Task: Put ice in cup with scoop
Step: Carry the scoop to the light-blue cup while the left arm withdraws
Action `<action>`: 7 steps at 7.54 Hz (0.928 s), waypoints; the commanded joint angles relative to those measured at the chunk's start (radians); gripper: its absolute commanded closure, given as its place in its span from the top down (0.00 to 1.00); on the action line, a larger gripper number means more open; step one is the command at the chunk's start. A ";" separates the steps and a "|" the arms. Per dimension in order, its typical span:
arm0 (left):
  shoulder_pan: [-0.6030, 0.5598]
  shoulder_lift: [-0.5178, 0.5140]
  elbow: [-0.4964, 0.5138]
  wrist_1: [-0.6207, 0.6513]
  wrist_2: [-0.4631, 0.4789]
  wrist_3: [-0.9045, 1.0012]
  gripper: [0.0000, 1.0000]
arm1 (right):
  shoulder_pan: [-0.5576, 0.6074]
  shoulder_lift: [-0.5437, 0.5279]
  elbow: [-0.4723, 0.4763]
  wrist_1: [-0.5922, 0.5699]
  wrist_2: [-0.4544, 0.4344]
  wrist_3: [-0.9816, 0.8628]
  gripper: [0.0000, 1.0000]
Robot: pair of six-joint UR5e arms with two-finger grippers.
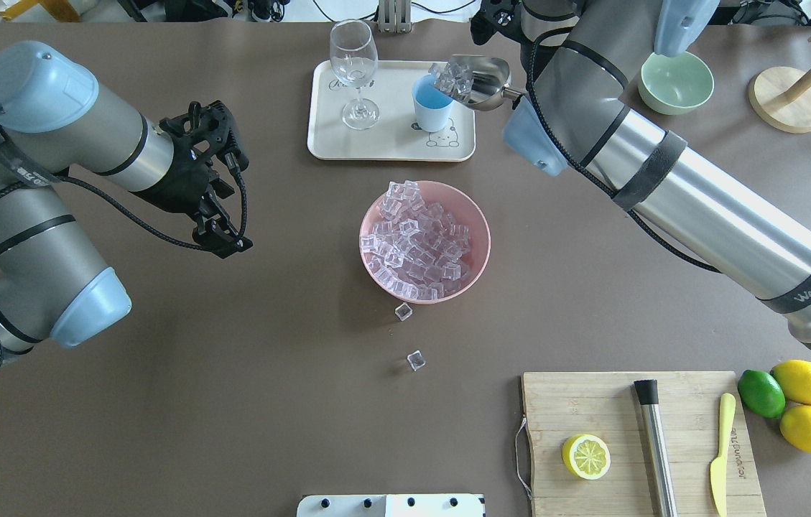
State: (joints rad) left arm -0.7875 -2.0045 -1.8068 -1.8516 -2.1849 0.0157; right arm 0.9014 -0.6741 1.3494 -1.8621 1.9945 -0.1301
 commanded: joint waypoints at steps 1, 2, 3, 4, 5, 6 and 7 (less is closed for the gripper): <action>-0.073 0.071 -0.016 0.009 -0.091 -0.118 0.99 | -0.003 0.045 -0.016 -0.093 -0.023 -0.091 0.00; -0.122 0.108 -0.006 0.003 -0.123 -0.144 0.99 | -0.003 0.047 -0.022 -0.097 -0.037 -0.103 0.00; -0.165 0.154 -0.009 -0.004 -0.127 -0.148 0.99 | -0.003 0.047 -0.022 -0.101 -0.039 -0.112 0.00; -0.215 0.185 -0.006 0.008 -0.153 -0.146 0.99 | -0.003 0.053 -0.015 -0.141 -0.042 -0.146 0.00; -0.298 0.229 -0.011 0.014 -0.159 -0.148 0.99 | -0.003 0.071 -0.019 -0.176 -0.060 -0.163 0.00; -0.417 0.278 -0.008 0.050 -0.170 -0.148 0.99 | -0.003 0.085 -0.022 -0.201 -0.069 -0.180 0.00; -0.509 0.311 -0.006 0.142 -0.170 -0.146 0.99 | -0.003 0.093 -0.024 -0.219 -0.098 -0.192 0.00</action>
State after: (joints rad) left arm -1.1309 -1.7599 -1.8153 -1.8166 -2.3460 -0.1311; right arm 0.8989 -0.5994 1.3288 -2.0421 1.9324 -0.2962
